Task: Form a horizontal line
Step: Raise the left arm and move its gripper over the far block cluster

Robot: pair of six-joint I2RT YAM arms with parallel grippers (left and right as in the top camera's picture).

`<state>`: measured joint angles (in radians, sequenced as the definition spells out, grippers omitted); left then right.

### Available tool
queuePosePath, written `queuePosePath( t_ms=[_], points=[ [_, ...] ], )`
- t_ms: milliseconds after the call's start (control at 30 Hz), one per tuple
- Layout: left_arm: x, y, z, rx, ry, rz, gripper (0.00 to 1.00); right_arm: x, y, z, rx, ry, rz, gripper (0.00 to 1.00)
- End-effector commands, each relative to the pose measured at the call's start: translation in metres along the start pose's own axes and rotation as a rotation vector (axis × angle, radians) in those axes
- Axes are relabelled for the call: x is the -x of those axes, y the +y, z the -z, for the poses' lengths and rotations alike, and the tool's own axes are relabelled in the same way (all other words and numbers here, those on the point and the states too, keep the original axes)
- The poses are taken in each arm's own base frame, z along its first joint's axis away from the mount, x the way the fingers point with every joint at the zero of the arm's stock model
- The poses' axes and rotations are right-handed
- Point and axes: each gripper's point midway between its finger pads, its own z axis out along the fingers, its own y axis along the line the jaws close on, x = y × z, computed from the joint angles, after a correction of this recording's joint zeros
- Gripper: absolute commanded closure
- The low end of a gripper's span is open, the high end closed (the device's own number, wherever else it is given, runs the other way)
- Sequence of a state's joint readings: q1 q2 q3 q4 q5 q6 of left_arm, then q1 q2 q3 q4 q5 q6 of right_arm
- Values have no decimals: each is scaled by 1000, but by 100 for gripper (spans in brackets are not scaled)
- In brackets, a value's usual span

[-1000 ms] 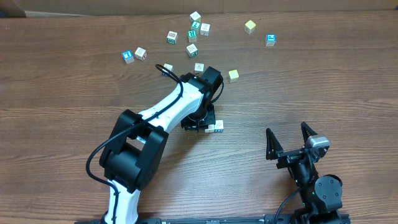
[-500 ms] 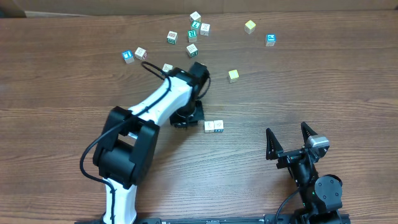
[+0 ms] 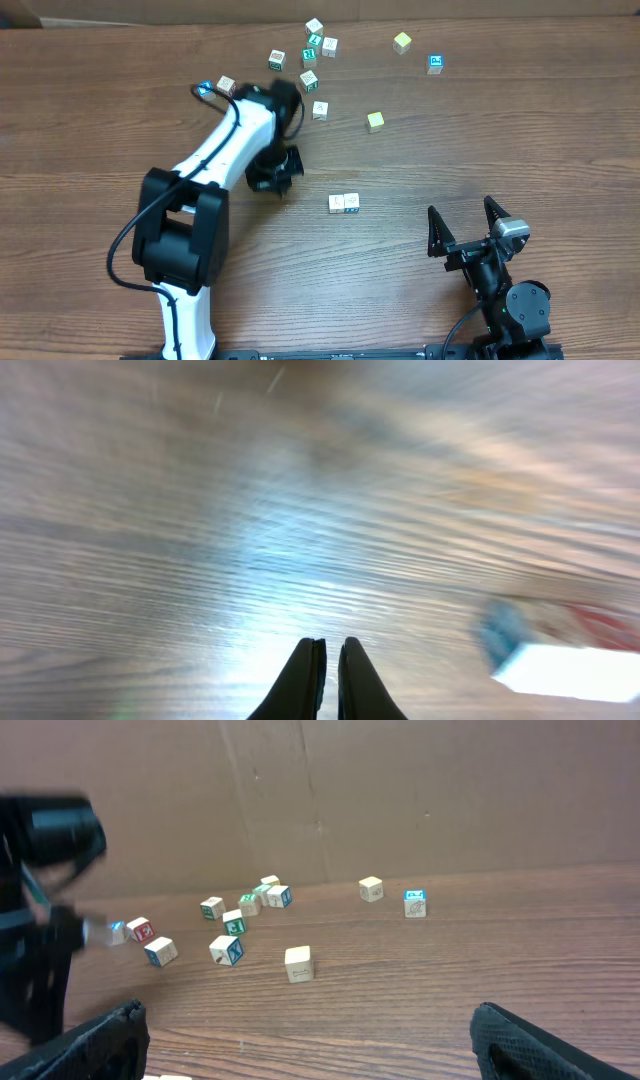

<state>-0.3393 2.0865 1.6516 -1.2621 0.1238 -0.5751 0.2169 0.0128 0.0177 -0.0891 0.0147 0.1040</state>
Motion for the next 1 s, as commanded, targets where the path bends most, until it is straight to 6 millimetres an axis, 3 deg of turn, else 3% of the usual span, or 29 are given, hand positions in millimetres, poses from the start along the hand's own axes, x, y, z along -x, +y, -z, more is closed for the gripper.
queuePosePath(
  t_ms=[0,100,233,400,467,567,667,733,833,967],
  points=[
    [28,-25,63,-151,-120,-88,96,-1,1,0,4,-6,4,0],
    [51,-41,113,-239,-251,-100,96,-1,1,0,4,-6,4,0],
    [77,-59,198,-352,-494,-159,96,-1,1,0,4,-6,4,0],
    [97,-77,295,-493,-794,-205,96,-1,1,0,4,-6,4,0],
    [106,-86,323,-542,-906,-234,96,-1,1,0,4,-6,4,0],
    [122,-94,350,-583,-1038,-238,91,-1,1,0,4,-6,4,0],
    [142,-94,355,-560,-1111,-208,84,-1,1,0,4,-6,4,0],
    [155,-96,349,-539,-1134,-191,74,-1,1,0,4,-6,4,0],
    [173,-103,326,-514,-1113,-190,56,-1,1,0,4,-6,4,0],
    [198,-111,274,-474,-1029,-186,34,-1,1,0,4,-6,4,0]
  ],
)
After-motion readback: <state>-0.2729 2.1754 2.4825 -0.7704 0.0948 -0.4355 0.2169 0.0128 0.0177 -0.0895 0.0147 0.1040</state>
